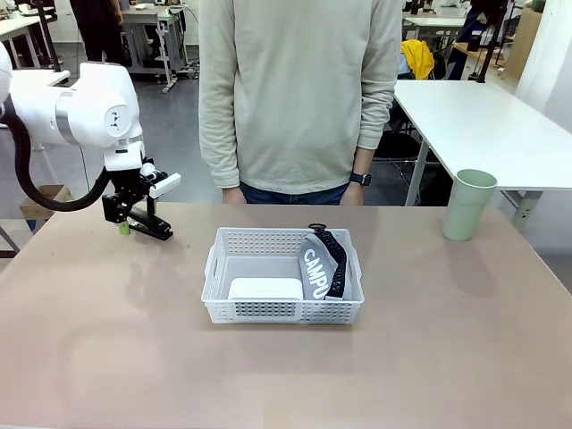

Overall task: Efficiently arrange items inside the basket to fit them all.
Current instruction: Pick up the Stapler and place it inside the Organizing basket.

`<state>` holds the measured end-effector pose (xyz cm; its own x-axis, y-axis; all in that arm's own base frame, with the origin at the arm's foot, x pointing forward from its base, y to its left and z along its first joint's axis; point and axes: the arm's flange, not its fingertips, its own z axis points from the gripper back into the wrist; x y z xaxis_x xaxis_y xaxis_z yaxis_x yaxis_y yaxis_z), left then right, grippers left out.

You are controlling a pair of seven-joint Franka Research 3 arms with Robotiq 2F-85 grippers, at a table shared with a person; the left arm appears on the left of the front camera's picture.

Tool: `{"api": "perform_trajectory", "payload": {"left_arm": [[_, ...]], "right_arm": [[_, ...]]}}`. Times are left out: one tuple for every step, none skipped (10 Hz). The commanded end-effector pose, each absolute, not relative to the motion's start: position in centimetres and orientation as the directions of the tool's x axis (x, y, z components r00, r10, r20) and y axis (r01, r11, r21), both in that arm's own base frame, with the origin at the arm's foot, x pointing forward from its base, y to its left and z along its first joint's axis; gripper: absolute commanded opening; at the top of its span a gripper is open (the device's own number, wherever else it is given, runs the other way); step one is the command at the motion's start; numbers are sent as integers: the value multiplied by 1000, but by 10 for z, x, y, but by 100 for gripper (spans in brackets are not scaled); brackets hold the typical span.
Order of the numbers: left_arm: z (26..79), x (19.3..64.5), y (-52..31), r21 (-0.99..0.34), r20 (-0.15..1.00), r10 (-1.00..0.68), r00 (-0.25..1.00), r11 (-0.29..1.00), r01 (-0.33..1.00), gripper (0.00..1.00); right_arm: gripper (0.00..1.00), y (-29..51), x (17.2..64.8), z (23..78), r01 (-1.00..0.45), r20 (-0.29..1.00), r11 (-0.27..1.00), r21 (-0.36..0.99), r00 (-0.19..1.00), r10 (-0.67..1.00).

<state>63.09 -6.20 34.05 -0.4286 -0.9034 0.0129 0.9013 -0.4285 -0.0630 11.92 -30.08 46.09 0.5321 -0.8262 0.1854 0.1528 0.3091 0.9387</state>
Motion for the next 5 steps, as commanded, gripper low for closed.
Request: {"api": "perform_trajectory", "payload": {"left_arm": [[337,637,-62,-35,28,-913,-407,-408,912,100],[335,640,-61,-15,22,-923,-384,-385,923,100],[334,645,-61,36,21,-933,-359,-358,933,100],[334,647,-62,46,25,-934,-357,-356,933,100],[332,648,-64,18,15,-930,-366,-366,930,100]], "right_arm": [[100,-303,113,462,116,215,317,941,517,-829],[100,-303,113,462,116,215,317,941,517,-829],[100,-303,113,462,116,215,317,941,517,-829],[100,-303,113,462,116,215,317,941,517,-829],[100,-303,113,462,116,215,317,941,517,-829]]}}
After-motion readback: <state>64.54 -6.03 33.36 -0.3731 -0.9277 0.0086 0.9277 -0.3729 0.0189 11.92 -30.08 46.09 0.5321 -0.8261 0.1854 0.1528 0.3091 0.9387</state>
